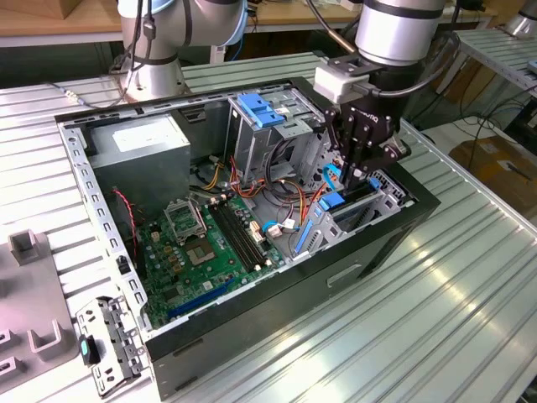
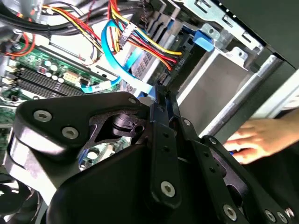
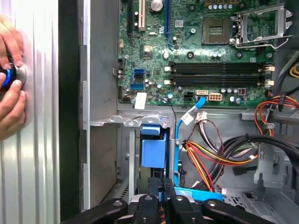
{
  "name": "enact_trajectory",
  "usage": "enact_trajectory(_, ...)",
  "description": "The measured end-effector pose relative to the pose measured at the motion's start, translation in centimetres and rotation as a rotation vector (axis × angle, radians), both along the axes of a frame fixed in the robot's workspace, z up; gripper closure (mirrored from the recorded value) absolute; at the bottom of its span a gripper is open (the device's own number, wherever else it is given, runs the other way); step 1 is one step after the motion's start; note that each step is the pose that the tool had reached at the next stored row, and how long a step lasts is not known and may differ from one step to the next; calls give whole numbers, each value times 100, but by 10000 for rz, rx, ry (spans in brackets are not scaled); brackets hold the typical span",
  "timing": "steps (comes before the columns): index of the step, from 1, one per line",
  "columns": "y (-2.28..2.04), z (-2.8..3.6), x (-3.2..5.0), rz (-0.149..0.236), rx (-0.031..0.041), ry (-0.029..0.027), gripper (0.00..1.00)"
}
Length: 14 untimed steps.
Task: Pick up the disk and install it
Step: 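Insert the second disk wire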
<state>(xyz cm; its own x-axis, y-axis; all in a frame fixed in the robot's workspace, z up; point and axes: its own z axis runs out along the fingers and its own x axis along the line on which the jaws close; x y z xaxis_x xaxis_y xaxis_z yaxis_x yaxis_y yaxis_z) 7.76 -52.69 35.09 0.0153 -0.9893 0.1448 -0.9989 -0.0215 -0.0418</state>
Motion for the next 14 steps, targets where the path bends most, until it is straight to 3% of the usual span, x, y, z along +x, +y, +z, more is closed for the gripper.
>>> enact_trajectory(1,-8,0,2,0,34,-1,84)
enact_trajectory(8,-34,-5,49,0,45,0,84)
enact_trajectory(9,-67,-11,63,0,133,0,84)
enact_trajectory(10,-80,-15,75,0,274,-1,84)
enact_trajectory(14,-82,-23,87,-23,404,-1,84)
